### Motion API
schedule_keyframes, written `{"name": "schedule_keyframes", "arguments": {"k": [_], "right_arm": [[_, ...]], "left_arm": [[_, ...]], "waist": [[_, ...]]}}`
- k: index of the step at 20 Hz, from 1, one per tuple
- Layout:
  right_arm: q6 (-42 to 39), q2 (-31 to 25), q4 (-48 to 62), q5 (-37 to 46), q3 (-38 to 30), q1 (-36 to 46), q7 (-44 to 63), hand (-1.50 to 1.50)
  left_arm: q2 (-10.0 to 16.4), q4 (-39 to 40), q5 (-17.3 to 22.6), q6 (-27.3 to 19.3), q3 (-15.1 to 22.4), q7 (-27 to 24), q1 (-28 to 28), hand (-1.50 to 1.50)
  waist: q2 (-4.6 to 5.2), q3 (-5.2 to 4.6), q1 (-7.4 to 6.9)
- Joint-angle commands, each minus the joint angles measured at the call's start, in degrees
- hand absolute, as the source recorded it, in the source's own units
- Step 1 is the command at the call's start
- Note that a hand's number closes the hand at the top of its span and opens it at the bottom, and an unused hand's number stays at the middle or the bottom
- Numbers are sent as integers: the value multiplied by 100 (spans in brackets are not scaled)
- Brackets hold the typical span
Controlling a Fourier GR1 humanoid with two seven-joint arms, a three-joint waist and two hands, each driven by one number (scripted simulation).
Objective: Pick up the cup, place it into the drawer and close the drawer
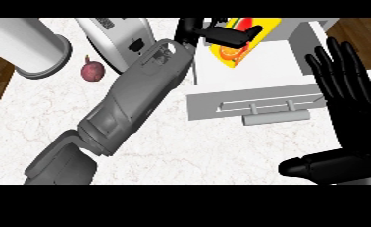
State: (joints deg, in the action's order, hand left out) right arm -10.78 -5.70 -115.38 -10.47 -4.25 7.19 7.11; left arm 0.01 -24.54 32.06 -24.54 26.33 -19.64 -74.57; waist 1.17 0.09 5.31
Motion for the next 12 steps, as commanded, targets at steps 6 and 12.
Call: {"name": "schedule_keyframes", "arguments": {"k": [6,12], "right_arm": [[45,35,121,-120,11,327,132,-150],[-44,58,-167,-371,18,227,163,-150]], "left_arm": [[-1,305,142,-259,763,321,-285,-150],[-1,-57,679,-278,643,-191,-62,-150]], "waist": [[30,1,97],[28,-3,166]]}}
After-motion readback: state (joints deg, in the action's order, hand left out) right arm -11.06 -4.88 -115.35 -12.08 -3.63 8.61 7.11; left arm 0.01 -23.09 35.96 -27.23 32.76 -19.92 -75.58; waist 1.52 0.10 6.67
